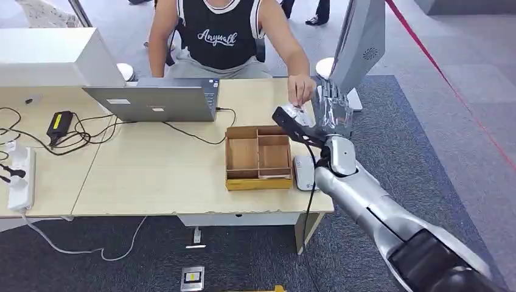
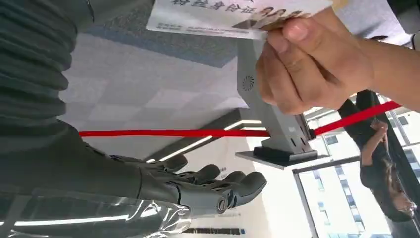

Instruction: Pass the card to the sensor for recognition and then transmit it.

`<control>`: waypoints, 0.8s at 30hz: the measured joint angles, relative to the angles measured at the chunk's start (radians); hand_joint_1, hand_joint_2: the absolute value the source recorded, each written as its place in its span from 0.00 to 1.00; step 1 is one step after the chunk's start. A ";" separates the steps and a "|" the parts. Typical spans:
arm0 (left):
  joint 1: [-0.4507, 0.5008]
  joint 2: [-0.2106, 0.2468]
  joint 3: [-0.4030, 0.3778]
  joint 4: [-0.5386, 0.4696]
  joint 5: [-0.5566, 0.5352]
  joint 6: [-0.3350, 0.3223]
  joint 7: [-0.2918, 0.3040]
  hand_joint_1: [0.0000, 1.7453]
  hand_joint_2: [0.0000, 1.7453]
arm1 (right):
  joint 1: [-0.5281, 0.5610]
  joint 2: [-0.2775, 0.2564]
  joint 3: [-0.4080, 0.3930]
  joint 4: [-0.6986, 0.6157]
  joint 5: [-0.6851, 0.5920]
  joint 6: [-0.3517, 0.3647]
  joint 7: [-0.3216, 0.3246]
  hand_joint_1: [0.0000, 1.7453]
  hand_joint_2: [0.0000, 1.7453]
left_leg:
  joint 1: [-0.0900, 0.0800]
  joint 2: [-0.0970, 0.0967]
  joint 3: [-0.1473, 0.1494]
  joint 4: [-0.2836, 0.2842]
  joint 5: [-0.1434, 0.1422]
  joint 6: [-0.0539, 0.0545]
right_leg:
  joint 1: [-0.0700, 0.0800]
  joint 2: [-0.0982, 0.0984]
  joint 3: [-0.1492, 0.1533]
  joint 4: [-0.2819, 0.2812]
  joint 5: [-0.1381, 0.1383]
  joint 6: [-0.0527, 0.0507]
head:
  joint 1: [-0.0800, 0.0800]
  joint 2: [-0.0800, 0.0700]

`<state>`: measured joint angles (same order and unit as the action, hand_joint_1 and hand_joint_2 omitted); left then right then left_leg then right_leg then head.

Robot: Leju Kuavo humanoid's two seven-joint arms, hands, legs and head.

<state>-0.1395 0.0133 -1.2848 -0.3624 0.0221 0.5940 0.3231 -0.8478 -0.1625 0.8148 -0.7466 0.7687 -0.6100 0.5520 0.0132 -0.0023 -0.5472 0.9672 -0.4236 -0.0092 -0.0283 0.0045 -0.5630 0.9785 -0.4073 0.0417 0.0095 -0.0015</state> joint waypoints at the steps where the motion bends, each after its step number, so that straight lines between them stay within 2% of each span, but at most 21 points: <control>1: 0.000 0.000 0.000 0.000 0.000 0.000 0.000 0.00 0.00 | -0.001 0.000 0.002 0.002 0.000 0.000 0.000 0.00 1.00 | 0.000 0.000 0.000 0.000 0.000 0.000 | 0.000 0.000 0.000 0.000 0.000 0.000 | 0.000 0.000; 3: 0.000 0.000 0.000 0.000 0.000 0.000 0.000 0.00 0.00 | -0.002 0.000 0.006 0.002 0.000 0.002 0.001 0.04 1.00 | 0.000 0.000 0.000 0.000 0.000 0.000 | 0.000 0.000 0.000 0.000 0.000 0.000 | 0.000 0.000; 4: 0.000 0.000 0.000 0.000 -0.001 0.000 0.000 0.00 0.00 | -0.003 0.000 0.008 0.004 0.000 0.002 0.001 0.42 1.00 | 0.000 0.000 0.000 0.000 0.000 0.000 | 0.000 0.000 0.000 0.000 0.000 0.000 | 0.000 0.000; 5: 0.000 0.000 0.000 0.000 -0.002 0.000 0.001 0.00 0.00 | -0.003 0.000 0.010 0.005 0.000 0.003 0.002 0.89 1.00 | 0.000 0.000 0.000 0.000 0.000 0.000 | 0.000 0.000 0.000 0.000 0.000 0.000 | 0.000 0.000; 6: 0.000 0.000 0.000 0.000 -0.002 -0.001 0.001 0.00 0.00 | -0.003 0.000 0.012 0.006 0.000 0.004 0.002 1.00 1.00 | 0.000 0.000 0.000 0.000 0.000 0.000 | 0.000 0.000 0.000 0.000 0.000 0.000 | 0.000 0.000; 15: 0.000 0.000 0.000 0.000 -0.013 -0.002 0.002 0.00 0.00 | -0.006 0.000 0.030 0.006 -0.015 0.006 0.001 0.96 1.00 | 0.000 0.000 0.000 0.000 0.000 0.000 | 0.000 0.000 0.000 0.000 0.000 0.000 | 0.000 0.000; 16: 0.000 0.000 0.000 0.000 -0.013 -0.002 0.002 0.00 0.00 | -0.007 0.000 0.030 0.006 -0.015 0.006 0.001 1.00 1.00 | 0.000 0.000 0.000 0.000 0.000 0.000 | 0.000 0.000 0.000 0.000 0.000 0.000 | 0.000 0.000; 24: 0.000 0.000 0.000 0.000 -0.017 -0.007 0.002 0.00 0.00 | -0.014 0.000 0.038 0.011 -0.016 0.004 0.002 1.00 1.00 | 0.000 0.000 0.000 0.000 0.000 0.000 | 0.000 0.000 0.000 0.000 0.000 0.000 | 0.000 0.000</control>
<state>-0.1395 0.0134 -1.2848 -0.3624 0.0053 0.5867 0.3246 -0.8622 -0.1625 0.8526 -0.7359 0.7523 -0.6062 0.5543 0.0132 -0.0022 -0.5472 0.9672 -0.4236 -0.0092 -0.0283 0.0045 -0.5631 0.9785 -0.4072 0.0417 0.0095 -0.0015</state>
